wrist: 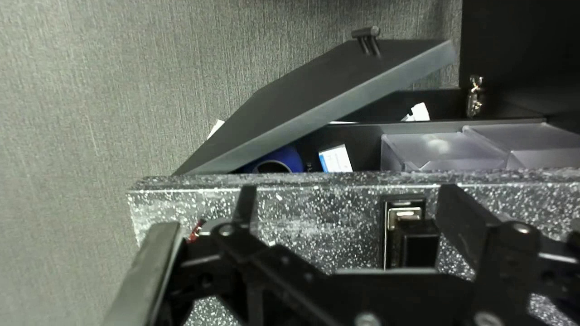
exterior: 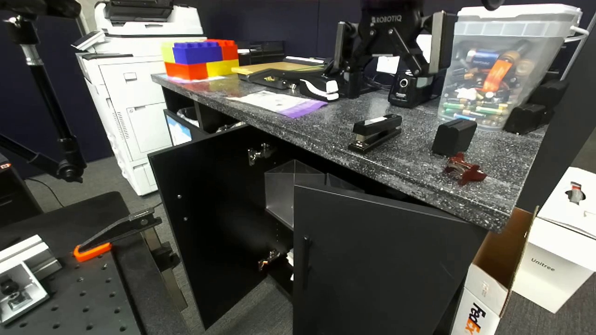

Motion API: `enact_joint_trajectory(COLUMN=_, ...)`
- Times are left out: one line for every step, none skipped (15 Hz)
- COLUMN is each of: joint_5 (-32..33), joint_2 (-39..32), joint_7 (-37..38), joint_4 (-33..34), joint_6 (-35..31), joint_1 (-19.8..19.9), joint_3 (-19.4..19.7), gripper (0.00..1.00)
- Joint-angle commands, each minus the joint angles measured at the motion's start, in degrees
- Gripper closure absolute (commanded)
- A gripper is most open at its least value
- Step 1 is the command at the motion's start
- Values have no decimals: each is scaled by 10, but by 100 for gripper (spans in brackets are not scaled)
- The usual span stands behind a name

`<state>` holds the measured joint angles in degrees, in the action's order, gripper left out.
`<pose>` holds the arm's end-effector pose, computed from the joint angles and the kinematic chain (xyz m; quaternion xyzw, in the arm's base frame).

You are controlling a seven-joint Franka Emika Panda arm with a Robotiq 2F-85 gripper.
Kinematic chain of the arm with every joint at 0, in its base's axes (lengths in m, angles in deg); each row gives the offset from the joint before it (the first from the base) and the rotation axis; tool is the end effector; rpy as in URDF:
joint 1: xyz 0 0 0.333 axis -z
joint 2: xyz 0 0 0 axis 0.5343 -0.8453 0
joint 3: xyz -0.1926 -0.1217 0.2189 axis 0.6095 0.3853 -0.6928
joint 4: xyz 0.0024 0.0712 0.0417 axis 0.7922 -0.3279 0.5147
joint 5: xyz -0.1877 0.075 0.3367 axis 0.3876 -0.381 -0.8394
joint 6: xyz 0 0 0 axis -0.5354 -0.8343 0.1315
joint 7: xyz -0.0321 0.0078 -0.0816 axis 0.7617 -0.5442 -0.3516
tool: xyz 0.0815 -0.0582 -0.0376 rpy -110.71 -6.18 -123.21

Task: Move the stapler to the left

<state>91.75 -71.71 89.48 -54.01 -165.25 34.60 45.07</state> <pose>0.6549 -0.0248 0.3088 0.9990 0.0101 0.0061 0.0432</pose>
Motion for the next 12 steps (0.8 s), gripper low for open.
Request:
enact_joint_trajectory(joint_5=-17, joint_2=-112, joint_7=-1, joint_4=146, joint_6=16, joint_1=-11, joint_3=3, gripper=0)
enact_joint_trajectory(joint_5=-21, joint_2=-136, joint_7=-1, joint_4=178, joint_6=20, joint_1=-13, joint_3=1, gripper=0)
enact_joint_trajectory(joint_5=-25, joint_2=-160, joint_7=-1, joint_4=210, joint_6=23, joint_1=-15, joint_3=0, gripper=0)
enact_joint_trajectory(joint_5=-29, joint_2=-182, joint_7=0, joint_4=242, joint_6=28, joint_1=-17, joint_3=-1, gripper=0)
enact_joint_trajectory(joint_5=-33, joint_2=-204, joint_7=1, joint_4=274, joint_6=34, joint_1=-20, joint_3=-1, gripper=0)
enact_joint_trajectory(joint_5=-35, joint_2=-226, joint_7=4, joint_4=304, joint_6=38, joint_1=-23, joint_3=0, gripper=0)
enact_joint_trajectory(joint_5=-38, joint_2=-248, joint_7=6, joint_4=333, joint_6=46, joint_1=-25, joint_3=0, gripper=0)
enact_joint_trajectory(joint_5=-38, joint_2=-269, joint_7=10, joint_4=363, joint_6=54, joint_1=-29, joint_3=1, gripper=0)
enact_joint_trajectory(joint_5=-39, joint_2=-290, joint_7=11, joint_4=392, joint_6=64, joint_1=-32, joint_3=1, gripper=0)
enact_joint_trajectory(joint_5=-40, joint_2=-309, joint_7=14, joint_4=420, joint_6=77, joint_1=-36, joint_3=0, gripper=0)
enact_joint_trajectory(joint_5=-41, joint_2=-328, joint_7=16, joint_4=447, joint_6=89, joint_1=-41, joint_3=-2, gripper=0)
enact_joint_trajectory(joint_5=-42, joint_2=-345, joint_7=18, joint_4=475, joint_6=102, joint_1=-46, joint_3=-3, gripper=0)
